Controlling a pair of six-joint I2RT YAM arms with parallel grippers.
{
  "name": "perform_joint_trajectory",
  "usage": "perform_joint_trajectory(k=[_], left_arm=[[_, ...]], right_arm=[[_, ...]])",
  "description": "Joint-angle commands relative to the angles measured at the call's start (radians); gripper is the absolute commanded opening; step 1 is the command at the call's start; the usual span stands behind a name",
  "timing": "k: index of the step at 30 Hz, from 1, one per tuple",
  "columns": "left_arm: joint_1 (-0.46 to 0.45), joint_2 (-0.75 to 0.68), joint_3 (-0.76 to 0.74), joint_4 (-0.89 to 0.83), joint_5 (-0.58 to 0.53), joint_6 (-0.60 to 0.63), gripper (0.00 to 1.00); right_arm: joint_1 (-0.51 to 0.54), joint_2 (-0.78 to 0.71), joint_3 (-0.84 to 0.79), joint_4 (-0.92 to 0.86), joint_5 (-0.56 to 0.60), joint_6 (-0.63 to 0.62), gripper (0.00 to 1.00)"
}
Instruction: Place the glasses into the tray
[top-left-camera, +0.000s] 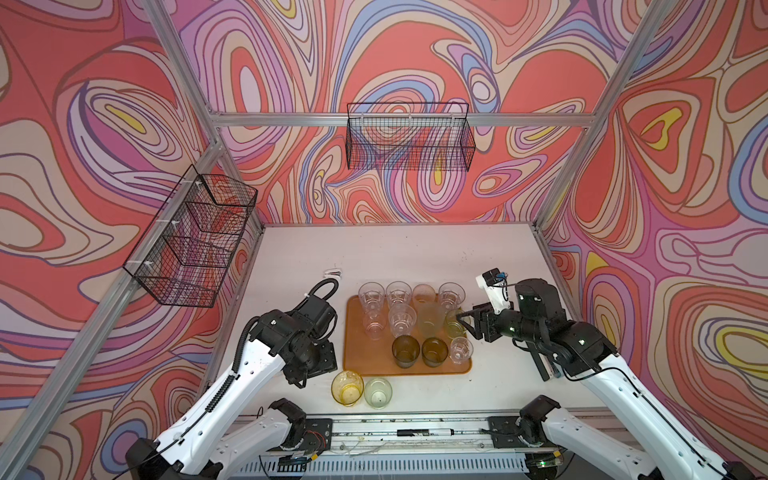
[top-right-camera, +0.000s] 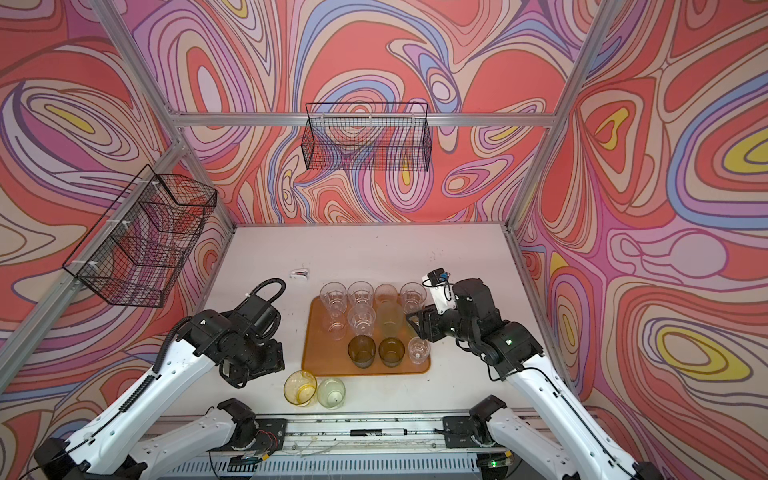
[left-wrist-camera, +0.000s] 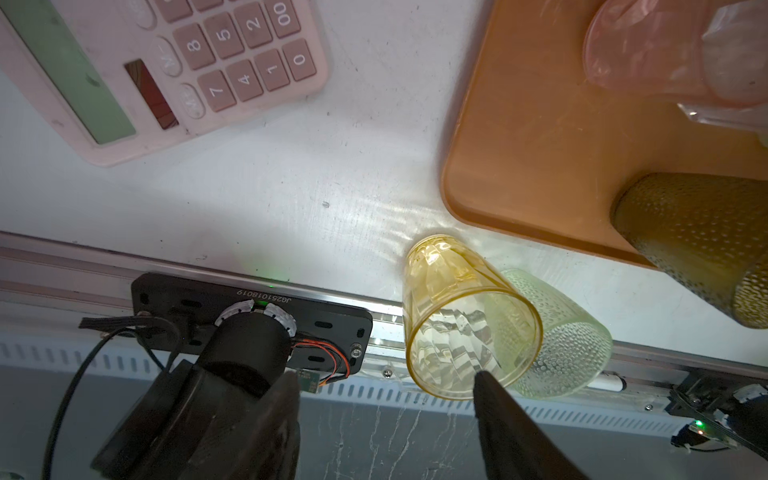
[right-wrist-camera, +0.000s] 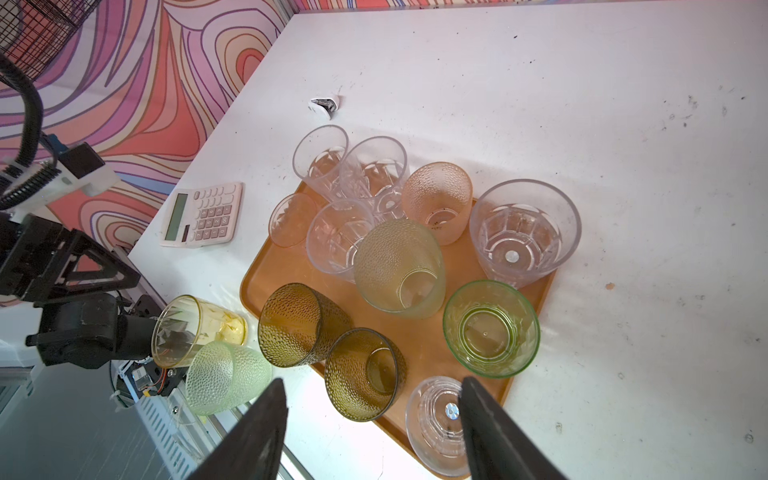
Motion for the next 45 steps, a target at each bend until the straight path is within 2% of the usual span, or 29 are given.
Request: perform_joint_trajectory(k=[1,7,14,29,45], left_arm=[[-0.003,-0.040,-0.042,0.010,0.024,-0.061,0.64],[-0.005,-0.064,-0.104,0.032,0.060,-0.081,0.56],[-0.030,-0.093,-0.147,0.052,0.078,-0.126,0.54],[-0.218,-0.018,-0.209,0.143,0.056,-0.255,0.42],[-0.223,-0.016,-0.252,0.178,0.061,-0.267,0.26]], right_arm=[[-0.003,0.008,-0.008,0.017,-0.010,-0.010,0.68],[-0.003,0.019,-0.007,0.013,-0.015,-0.010,0.68],[-0.003,0.019,-0.009,0.015,-0.015,-0.010,0.68],[-0.003,0.017,-0.009,0.016,-0.020,-0.010,0.68],[-0.002,0.015,-0.009,0.014,-0.020,-0.010,0.68]])
